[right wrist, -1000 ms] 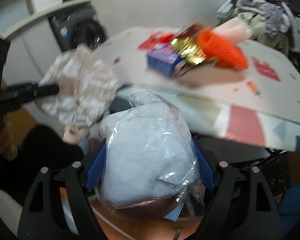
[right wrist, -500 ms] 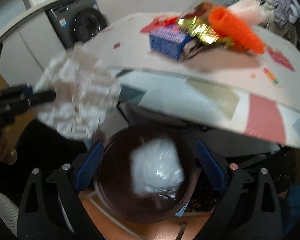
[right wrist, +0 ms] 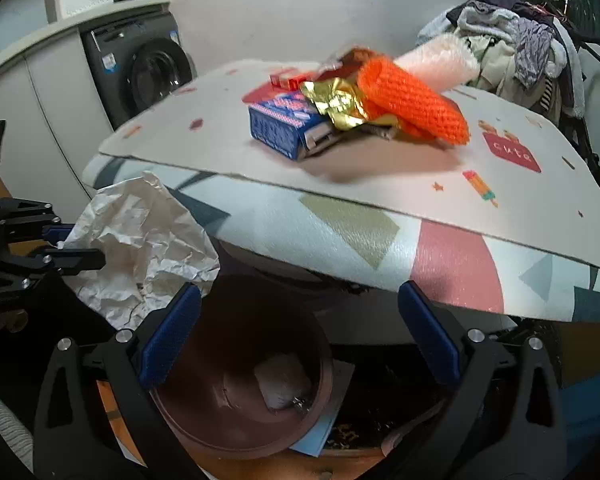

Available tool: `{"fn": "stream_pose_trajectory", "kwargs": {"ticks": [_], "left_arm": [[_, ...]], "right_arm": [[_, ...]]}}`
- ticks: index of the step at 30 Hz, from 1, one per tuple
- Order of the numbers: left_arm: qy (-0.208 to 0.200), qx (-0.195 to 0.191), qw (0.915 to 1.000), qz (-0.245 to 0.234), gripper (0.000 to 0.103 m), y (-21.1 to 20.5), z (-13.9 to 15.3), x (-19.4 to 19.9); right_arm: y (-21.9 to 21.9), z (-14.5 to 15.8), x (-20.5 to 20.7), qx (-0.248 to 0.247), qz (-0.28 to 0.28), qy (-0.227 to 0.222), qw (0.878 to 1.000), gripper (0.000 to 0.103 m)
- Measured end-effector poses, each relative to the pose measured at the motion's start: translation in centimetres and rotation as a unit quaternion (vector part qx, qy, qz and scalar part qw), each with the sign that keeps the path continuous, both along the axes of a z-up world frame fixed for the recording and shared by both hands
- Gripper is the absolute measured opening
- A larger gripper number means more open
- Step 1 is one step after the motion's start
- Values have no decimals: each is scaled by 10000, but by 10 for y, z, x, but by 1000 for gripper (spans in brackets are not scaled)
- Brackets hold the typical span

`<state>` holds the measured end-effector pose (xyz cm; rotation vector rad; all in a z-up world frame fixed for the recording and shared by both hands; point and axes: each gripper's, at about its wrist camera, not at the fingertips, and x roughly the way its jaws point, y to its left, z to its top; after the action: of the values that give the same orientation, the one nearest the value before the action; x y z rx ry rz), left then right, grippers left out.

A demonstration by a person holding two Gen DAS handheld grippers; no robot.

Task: Collect trash
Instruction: 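Carry the white bag down into the brown bin and open the right gripper, then lower the white tissue into the brown bin and open the left gripper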

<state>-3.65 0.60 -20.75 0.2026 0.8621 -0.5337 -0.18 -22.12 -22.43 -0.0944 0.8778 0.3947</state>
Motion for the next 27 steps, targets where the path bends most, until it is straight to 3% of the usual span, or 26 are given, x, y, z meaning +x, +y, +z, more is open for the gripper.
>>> {"fn": "stream_pose_trajectory", "kwargs": {"ticks": [11,12,13,15,27], "left_arm": [[372,-42,9992,124,27,4,-16,10],[399,-37,9991,136,39,4,-16,10],[404,15,9990,204,65,4,-18,11],[305,81,9988,375,85,7,-17,12],[357,-204,9929,1119,92,36,-14,23]], "right_arm": [[-11,-7,6,128,-273,211,9993,97],[-11,-7,6,128,-279,220,9993,97],[-11,-8,6,128,-278,229,9993,97],[-10,-8,6,118,-267,230,9993,97],[-11,-9,7,115,-284,256,9992,97]]}}
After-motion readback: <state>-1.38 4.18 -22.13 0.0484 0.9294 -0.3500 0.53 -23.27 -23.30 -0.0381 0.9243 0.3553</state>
